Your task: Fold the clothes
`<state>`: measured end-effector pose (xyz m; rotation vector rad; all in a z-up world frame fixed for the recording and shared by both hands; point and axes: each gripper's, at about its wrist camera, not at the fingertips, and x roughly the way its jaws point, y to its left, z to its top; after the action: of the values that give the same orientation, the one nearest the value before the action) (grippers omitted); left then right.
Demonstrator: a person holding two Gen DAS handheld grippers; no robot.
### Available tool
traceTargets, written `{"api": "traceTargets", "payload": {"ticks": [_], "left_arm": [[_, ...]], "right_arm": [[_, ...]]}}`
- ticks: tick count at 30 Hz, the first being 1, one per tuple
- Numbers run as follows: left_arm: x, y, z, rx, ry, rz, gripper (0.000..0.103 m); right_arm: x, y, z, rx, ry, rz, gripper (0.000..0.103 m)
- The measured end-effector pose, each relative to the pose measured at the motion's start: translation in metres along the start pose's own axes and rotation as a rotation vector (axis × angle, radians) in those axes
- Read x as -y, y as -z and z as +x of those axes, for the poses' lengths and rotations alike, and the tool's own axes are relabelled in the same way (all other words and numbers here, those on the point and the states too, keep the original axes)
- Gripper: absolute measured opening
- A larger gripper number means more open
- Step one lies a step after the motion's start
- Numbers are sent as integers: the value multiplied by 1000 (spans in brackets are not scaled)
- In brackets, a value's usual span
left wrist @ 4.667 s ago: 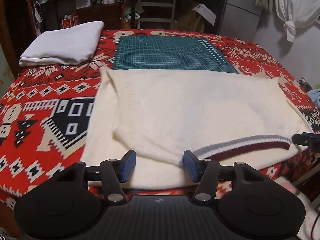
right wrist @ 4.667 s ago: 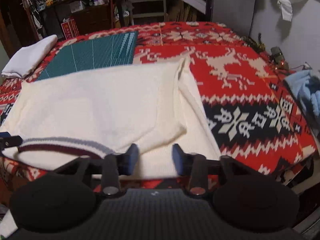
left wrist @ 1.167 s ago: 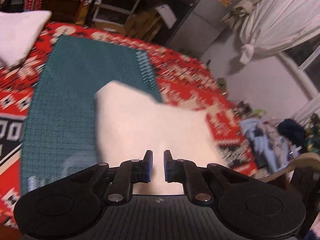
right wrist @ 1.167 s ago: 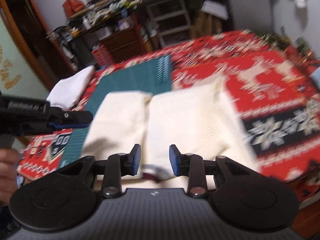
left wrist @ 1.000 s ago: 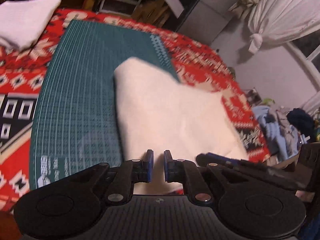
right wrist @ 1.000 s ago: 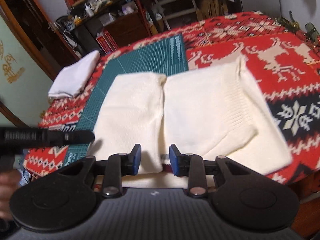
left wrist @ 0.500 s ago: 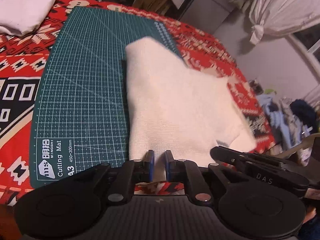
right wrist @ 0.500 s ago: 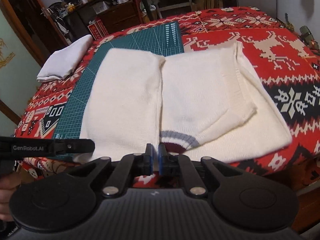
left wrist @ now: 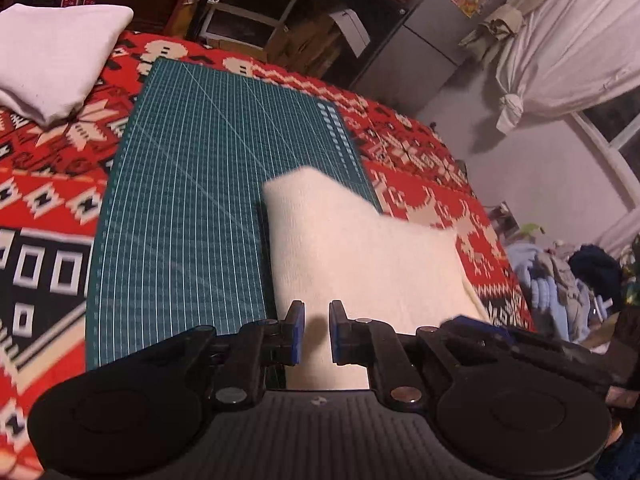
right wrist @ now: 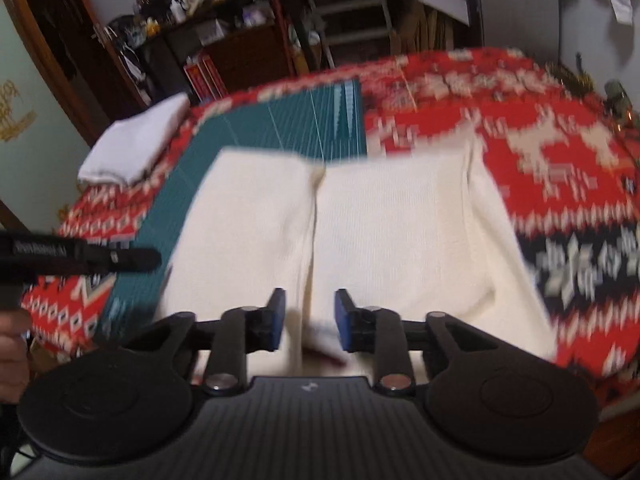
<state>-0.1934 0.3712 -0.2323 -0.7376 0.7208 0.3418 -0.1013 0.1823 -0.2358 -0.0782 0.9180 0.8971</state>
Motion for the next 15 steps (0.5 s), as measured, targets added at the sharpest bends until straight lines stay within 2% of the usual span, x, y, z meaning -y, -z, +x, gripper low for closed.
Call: {"api": "traceTargets", "payload": {"ticks": [6,11,12,14,15], "left_arm": [[-8,-18,20,-5,25,-7,11],[-10,-20,36,-25,42,-17,11],[-9,-20,38,-27,41,-12,11],[-7,-19,39,-30,38,-8,11],[-6,-18,39,-31,37,-6,11]], "right_arm": [[6,-54,51,15,-25,45,34],[15,-79,101,-35,-61,106,34],[15,-80,106,-50,-72,110,32],[14,-82,114,-73,-90,113,10],[11,-83,111,-64,-85,104,9]]}}
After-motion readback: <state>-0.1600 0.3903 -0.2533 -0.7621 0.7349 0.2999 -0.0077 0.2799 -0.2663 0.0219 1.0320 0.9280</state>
